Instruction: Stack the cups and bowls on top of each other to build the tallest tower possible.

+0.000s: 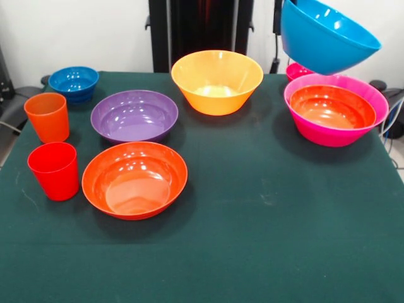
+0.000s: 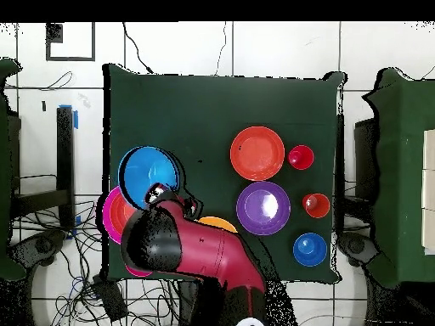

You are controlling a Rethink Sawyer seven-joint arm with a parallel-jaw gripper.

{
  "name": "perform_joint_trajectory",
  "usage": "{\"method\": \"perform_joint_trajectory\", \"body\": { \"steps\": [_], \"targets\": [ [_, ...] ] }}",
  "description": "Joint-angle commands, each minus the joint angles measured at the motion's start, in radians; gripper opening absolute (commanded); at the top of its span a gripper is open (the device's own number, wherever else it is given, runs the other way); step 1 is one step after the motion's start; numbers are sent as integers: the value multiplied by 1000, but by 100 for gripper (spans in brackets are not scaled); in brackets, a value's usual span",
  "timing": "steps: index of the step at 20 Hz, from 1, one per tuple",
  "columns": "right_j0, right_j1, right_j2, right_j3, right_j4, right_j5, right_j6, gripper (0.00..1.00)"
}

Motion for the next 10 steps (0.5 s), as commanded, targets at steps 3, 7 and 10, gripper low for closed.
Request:
{"method": "perform_joint_trajectory", "body": {
  "steps": [3, 7, 10],
  "targets": [
    [124, 17, -180, -44, -82, 6, 155, 0],
    [-27, -10, -108, 88, -98, -95, 63, 0],
    [-194, -17, -28, 196, -158, -182, 14, 0]
  ]
}}
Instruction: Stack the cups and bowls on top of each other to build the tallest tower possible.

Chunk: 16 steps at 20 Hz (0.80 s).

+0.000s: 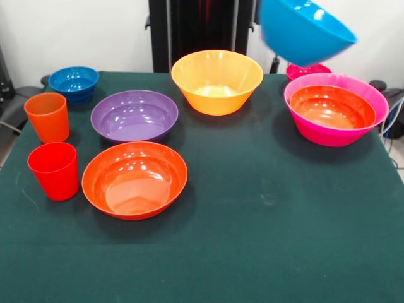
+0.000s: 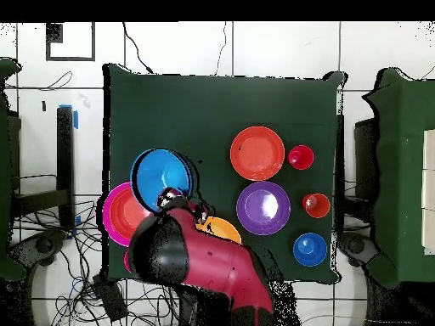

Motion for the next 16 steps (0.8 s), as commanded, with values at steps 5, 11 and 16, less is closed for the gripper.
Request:
{"method": "perform_joint_trajectory", "body": {
  "steps": [5, 11, 16],
  "targets": [
    [-375, 18, 135, 267, -227, -237, 24, 0],
    [-446, 31, 145, 353, -314, -329, 100, 0],
    [-439, 112, 115, 421, -375, -495, 178, 0]
  ]
}}
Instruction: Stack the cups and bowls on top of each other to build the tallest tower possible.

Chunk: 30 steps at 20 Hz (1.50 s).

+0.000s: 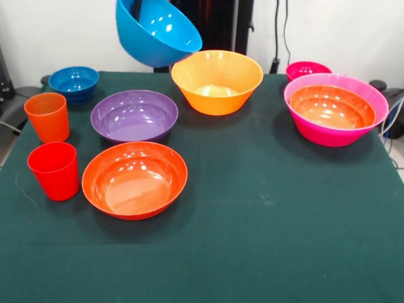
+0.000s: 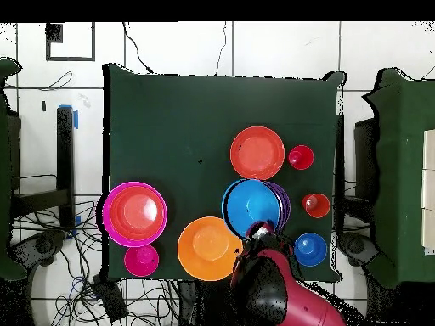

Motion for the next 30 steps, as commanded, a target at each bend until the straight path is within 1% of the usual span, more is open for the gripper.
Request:
{"method": "perform_joint_trajectory", "body": {
  "steps": [1, 2, 6, 8, 11, 12, 16, 19, 22, 24, 26, 29, 30],
  "targets": [
    [35, 134, 63, 200, -129, -208, 186, 0],
    [42, 151, 52, 213, -139, -244, 198, 0],
    [52, 196, 38, 246, -169, -315, 216, 0],
    [66, 229, 27, 254, -174, -354, 226, 0],
    [84, 258, 18, 263, -170, -394, 239, 0],
    [105, 287, 9, 268, -160, -433, 254, 0],
    [170, 337, 5, 289, -118, -502, 303, 0],
    [228, 397, 3, 298, -89, -571, 358, 0],
    [312, 482, 6, 291, -48, -662, 443, 0],
    [368, 522, 8, 284, -18, -704, 494, 0],
    [419, 550, 16, 277, 13, -730, 539, 0],
    [476, 581, 25, 264, 50, -754, 596, 0],
    [507, 588, 29, 262, 72, -763, 623, 0]
  ]
}}
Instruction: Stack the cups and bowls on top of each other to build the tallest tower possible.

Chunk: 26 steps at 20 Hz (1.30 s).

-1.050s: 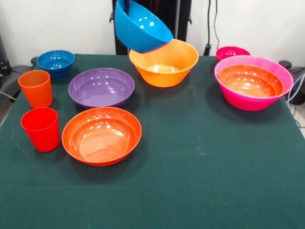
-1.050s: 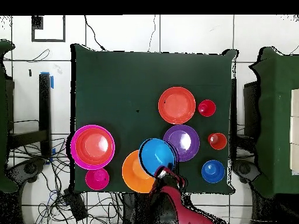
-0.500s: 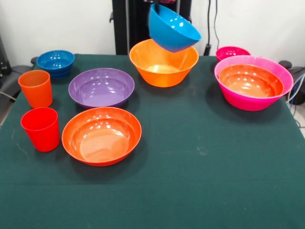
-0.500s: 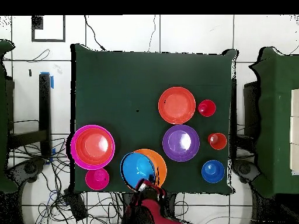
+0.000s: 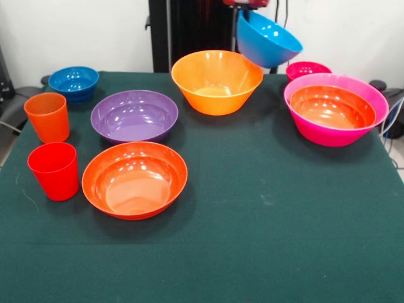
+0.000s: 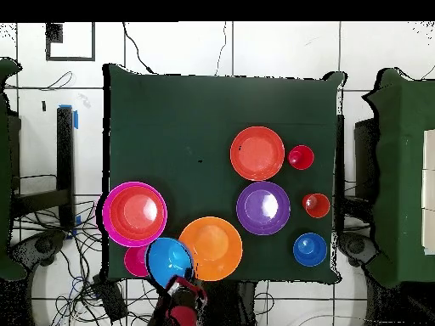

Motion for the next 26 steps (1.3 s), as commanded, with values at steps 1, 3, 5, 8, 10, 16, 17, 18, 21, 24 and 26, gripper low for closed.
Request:
{"method": "perform_joint_trajectory", "body": {
  "steps": [1, 3, 5, 8, 10, 16, 17, 18, 21, 24, 26],
  "targets": [
    [139, 150, 73, -30, 141, -108, 354, 0],
    [171, 155, 83, -39, 160, -109, 388, 0],
    [200, 160, 93, -53, 177, -106, 420, 0],
    [256, 149, 100, -72, 229, -94, 463, 0],
    [273, 136, 105, -85, 244, -77, 479, 0],
    [297, 92, 110, -117, 276, -30, 491, 0],
    [292, 78, 113, -114, 274, -17, 489, 0],
    [292, 47, 119, -106, 279, 9, 484, 0],
    [288, -28, 133, -91, 301, 81, 469, 0],
    [301, -80, 147, -92, 331, 129, 466, 0],
    [318, -110, 159, -91, 358, 151, 474, 0]
  ]
}}
